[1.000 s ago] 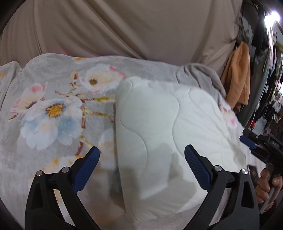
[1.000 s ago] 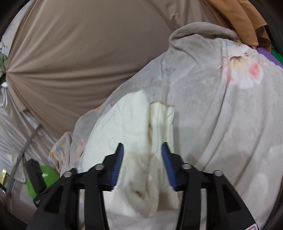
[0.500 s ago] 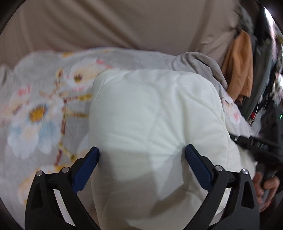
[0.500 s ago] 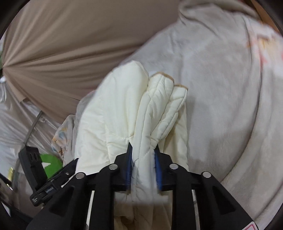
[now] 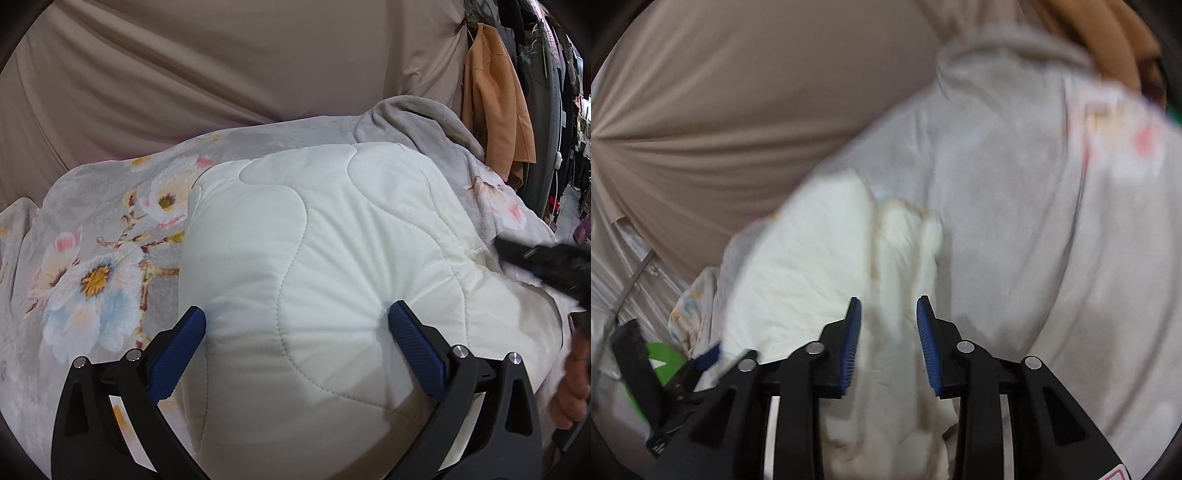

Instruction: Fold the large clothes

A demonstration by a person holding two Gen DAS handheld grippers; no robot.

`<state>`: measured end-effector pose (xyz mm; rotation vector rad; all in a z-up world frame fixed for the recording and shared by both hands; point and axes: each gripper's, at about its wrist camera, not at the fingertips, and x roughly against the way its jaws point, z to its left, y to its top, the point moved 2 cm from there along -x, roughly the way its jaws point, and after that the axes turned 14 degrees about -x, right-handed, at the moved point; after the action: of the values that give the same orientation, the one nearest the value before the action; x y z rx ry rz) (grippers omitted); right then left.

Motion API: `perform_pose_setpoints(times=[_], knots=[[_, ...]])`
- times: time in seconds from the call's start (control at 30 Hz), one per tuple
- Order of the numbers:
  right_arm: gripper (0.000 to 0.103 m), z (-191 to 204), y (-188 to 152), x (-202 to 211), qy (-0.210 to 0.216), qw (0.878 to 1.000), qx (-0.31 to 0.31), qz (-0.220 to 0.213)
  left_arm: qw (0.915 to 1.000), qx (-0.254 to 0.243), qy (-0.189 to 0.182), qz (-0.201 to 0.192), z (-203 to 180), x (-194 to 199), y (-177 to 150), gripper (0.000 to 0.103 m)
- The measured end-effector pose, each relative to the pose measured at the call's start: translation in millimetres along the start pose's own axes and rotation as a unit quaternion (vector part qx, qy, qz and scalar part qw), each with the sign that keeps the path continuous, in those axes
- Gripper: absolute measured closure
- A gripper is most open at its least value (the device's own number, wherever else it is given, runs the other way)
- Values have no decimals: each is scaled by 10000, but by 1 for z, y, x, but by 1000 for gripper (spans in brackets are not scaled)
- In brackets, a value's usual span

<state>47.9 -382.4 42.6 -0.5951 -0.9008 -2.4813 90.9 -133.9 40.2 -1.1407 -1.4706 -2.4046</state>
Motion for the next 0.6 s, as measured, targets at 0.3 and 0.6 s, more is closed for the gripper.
perform_pose_setpoints(times=[0.3, 0.6], knots=[[74, 2, -37, -40, -683, 9939, 521, 695, 9999, -8, -87, 103, 1, 5, -1, 5], [42, -19, 2, -10, -417, 9975, -181, 549, 9879, 1195, -981, 146, 81, 24, -13, 5]])
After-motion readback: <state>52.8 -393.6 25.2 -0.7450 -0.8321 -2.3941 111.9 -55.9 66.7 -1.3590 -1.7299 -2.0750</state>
